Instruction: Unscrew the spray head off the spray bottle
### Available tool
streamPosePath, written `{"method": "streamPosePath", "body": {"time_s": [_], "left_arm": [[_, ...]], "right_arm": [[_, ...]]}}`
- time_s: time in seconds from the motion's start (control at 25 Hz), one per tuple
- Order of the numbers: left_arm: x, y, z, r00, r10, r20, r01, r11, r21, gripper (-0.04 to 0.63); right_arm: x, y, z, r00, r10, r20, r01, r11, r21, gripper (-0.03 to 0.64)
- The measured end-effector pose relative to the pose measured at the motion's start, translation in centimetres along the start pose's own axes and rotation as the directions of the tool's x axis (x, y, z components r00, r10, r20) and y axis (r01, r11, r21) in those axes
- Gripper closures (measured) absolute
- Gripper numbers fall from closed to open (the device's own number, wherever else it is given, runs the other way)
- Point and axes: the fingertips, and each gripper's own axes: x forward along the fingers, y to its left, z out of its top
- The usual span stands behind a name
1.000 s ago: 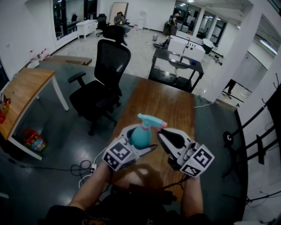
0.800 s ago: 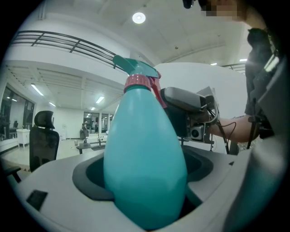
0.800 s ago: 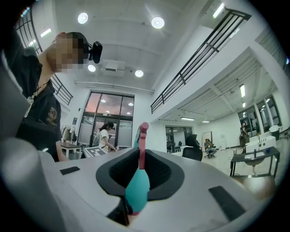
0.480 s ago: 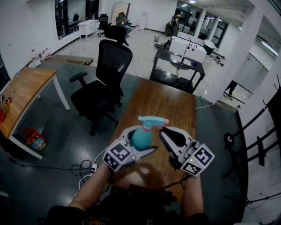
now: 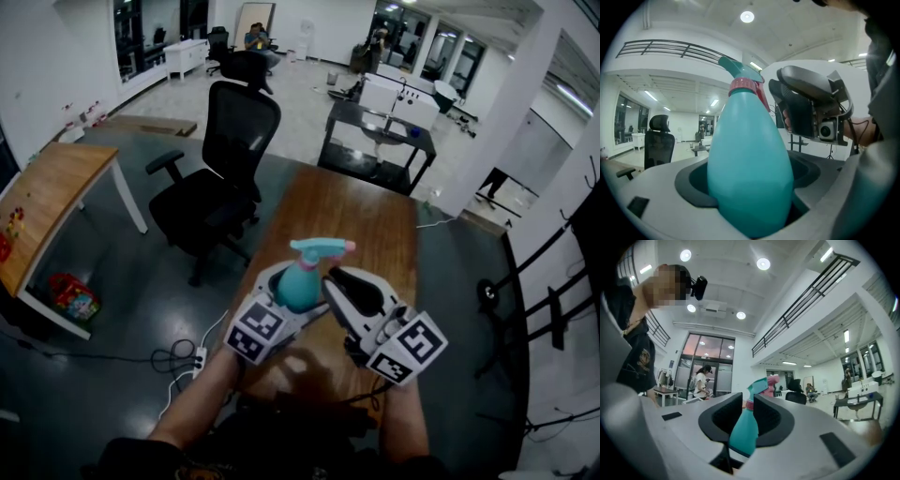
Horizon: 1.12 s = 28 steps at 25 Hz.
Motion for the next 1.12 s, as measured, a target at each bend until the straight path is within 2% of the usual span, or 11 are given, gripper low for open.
{"method": "streamPosePath", "body": {"time_s": [0.12,0.24,0.4,0.8,1.12], "left_arm": [[0.2,0.0,0.0,1.0,0.017,-0.008,-0.017,1.0,0.01,0.158],[0.2,0.2,0.0,1.0,0.027,-0.011,-0.027,1.0,0.014,0.158],[0.3,0.0,-0.3,1.0,0.025,-0.017,-0.025,0.999,0.022,0.158],[0.7,-1.8,-0.1,0.999,-0.027,-0.032,0.028,0.998,0.054,0.158],[0.5,-2.8,-0.2,0.991,-0.12,-0.051,0.124,0.989,0.079,0.158]], "right_arm": [[1.2,-0.6,-1.0,0.996,-0.07,-0.051,0.071,0.997,0.03,0.541],[1.8,-0.9,-1.5,0.993,-0.097,-0.063,0.101,0.993,0.055,0.472],[2.3,-1.3,-1.9,0.99,-0.124,-0.067,0.128,0.99,0.059,0.463],[2.4,-1.3,-1.5,0.991,-0.114,-0.07,0.117,0.992,0.047,0.459],[1.8,-1.2,-1.8,0.996,-0.026,-0.085,0.028,0.999,0.017,0.457]]}}
